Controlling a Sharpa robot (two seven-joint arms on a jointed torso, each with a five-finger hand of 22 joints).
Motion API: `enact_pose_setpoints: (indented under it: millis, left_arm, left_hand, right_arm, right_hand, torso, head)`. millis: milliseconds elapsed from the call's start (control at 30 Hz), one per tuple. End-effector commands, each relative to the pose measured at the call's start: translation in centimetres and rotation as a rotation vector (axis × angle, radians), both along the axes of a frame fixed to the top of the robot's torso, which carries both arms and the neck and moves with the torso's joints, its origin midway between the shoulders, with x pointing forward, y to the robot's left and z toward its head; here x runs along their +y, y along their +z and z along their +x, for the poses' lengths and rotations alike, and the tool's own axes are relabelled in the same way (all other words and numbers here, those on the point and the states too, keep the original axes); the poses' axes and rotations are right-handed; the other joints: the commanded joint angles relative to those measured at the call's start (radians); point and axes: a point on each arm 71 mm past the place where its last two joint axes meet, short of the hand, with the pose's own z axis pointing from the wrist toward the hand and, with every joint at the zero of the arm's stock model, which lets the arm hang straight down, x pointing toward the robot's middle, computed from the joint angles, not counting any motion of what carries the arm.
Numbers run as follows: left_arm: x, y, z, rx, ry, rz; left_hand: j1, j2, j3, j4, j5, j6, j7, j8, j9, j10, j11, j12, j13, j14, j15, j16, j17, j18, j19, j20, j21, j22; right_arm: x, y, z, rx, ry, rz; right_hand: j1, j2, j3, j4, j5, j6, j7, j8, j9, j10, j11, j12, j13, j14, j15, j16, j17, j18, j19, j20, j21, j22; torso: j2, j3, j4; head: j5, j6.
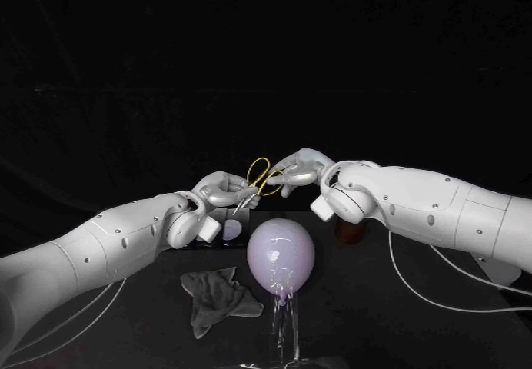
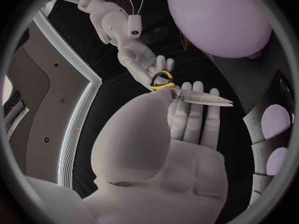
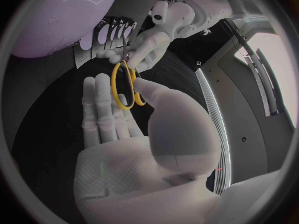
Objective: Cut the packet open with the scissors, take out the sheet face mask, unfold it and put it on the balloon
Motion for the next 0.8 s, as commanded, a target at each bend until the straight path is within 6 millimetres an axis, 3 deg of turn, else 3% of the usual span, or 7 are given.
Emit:
enact_pose_setpoints:
  millis: [33, 100, 167, 267, 533, 667, 800]
  left_arm:
    - [0.0, 0.2, 0.0, -0.004, 0.001, -0.002]
    - [0.1, 0.1, 0.1, 0.004, 0.005, -0.002]
    - [0.3, 0.1, 0.1, 0.013, 0.009, -0.001]
    - [0.6, 0.0, 0.2, 0.024, 0.014, 0.003]
    - [1.1, -0.3, 0.2, 0.078, 0.024, -0.011]
    - [1.2, -0.5, 0.2, 0.108, 0.019, -0.022]
    - [1.1, -0.6, 0.1, 0.128, 0.011, -0.025]
  left_hand:
    - [-0.014, 0.001, 0.061, -0.049, 0.000, -0.009, 0.002, 0.006, 0.010, 0.033, -0.023, -0.004, 0.000, 0.010, 0.000, -0.004, 0.003, 0.018, 0.008, 0.000, -0.007, 0.000]
    - [-0.019, -0.001, 0.069, -0.051, 0.000, -0.011, 0.002, 0.008, 0.013, 0.034, -0.023, -0.004, 0.000, 0.011, 0.000, -0.004, 0.005, 0.018, 0.009, 0.000, -0.008, 0.000]
    - [-0.023, -0.001, 0.074, -0.051, 0.000, -0.012, 0.003, 0.009, 0.016, 0.034, -0.022, -0.004, 0.000, 0.011, 0.001, -0.005, 0.006, 0.018, 0.008, 0.000, -0.009, -0.001]
    - [-0.029, -0.003, 0.082, -0.053, 0.000, -0.013, 0.004, 0.011, 0.020, 0.035, -0.022, -0.004, 0.000, 0.012, 0.001, -0.006, 0.007, 0.019, 0.008, 0.000, -0.011, -0.001]
    - [-0.040, -0.006, 0.100, -0.059, 0.000, -0.014, 0.007, 0.016, 0.030, 0.038, -0.022, -0.003, 0.001, 0.015, 0.000, -0.007, 0.010, 0.020, 0.009, -0.001, -0.012, 0.000]
    - [-0.046, -0.010, 0.111, -0.064, 0.000, -0.015, 0.010, 0.019, 0.037, 0.039, -0.020, -0.003, 0.001, 0.016, 0.001, -0.008, 0.013, 0.022, 0.013, 0.000, -0.012, 0.000]
    - [-0.054, -0.014, 0.121, -0.068, 0.000, -0.016, 0.010, 0.022, 0.043, 0.040, -0.020, -0.003, 0.001, 0.017, 0.001, -0.009, 0.015, 0.023, 0.015, 0.000, -0.012, 0.001]
  right_arm:
    - [-0.2, 0.6, -0.4, -0.098, 0.110, -0.020]
    - [-0.8, 0.8, -0.5, -0.142, 0.119, -0.036]
    - [-1.6, 1.2, -0.6, -0.200, 0.128, -0.063]
    - [-3.0, 2.0, -0.6, -0.296, 0.121, -0.108]
    - [-5.2, 4.1, -0.9, -0.479, 0.102, -0.150]
    - [-4.6, 5.4, -1.6, -0.577, 0.150, -0.212]
    - [-2.7, 6.1, -2.9, -0.687, 0.244, -0.358]
  right_hand:
    - [0.016, 0.007, -0.035, -0.002, -0.005, -0.001, 0.030, -0.003, 0.000, -0.010, 0.007, 0.014, 0.002, -0.052, 0.023, -0.093, -0.047, 0.002, -0.024, 0.024, -0.097, -0.071]
    - [0.028, 0.014, -0.072, -0.004, -0.012, 0.002, 0.031, -0.004, -0.001, -0.013, 0.011, 0.030, 0.000, -0.056, 0.026, -0.143, -0.076, 0.013, -0.009, 0.043, -0.164, -0.128]
    - [-0.003, 0.008, -0.113, 0.020, -0.096, -0.005, 0.031, -0.009, -0.002, -0.017, 0.009, 0.034, 0.001, -0.033, 0.026, -0.150, -0.081, 0.013, 0.018, 0.042, -0.177, -0.145]
    - [-0.005, 0.008, -0.144, 0.030, -0.095, 0.003, 0.029, -0.007, -0.001, -0.017, 0.005, 0.040, 0.001, 0.001, 0.019, -0.157, -0.085, 0.014, 0.054, 0.033, -0.185, -0.159]
    - [0.096, 0.071, -0.137, 0.006, -0.092, 0.114, 0.003, 0.026, 0.009, 0.071, -0.050, 0.087, 0.007, 0.484, -0.084, 0.090, 0.034, 0.013, 0.406, -0.079, 0.008, -0.082]
    - [0.140, 0.096, -0.038, -0.011, -0.093, 0.167, -0.002, 0.014, -0.006, 0.113, -0.065, 0.066, -0.002, 0.600, -0.089, 0.541, 0.567, -0.076, 0.640, -0.101, 0.559, 0.475]
    - [0.110, 0.034, 0.039, -0.016, -0.015, 0.202, -0.008, -0.009, -0.022, 0.149, -0.063, 0.027, 0.000, 0.586, -0.085, 0.697, 0.747, -0.106, 0.676, -0.096, 0.755, 0.685]
  torso:
    - [0.000, -0.0009, -0.0001]
    - [0.000, -0.0009, -0.0004]
    - [0.000, -0.0003, -0.0008]
    - [0.000, 0.0015, -0.0011]
    - [0.002, 0.0021, -0.0010]
    - [0.002, 0.0027, 0.0004]
    - [0.001, 0.0005, -0.0004]
  head:
    - [0.005, 0.001]
    - [0.007, 0.000]
    - [0.014, 0.001]
    - [0.023, 0.005]
    - [0.024, 0.006]
    - [0.022, 0.006]
    - [0.026, 0.007]
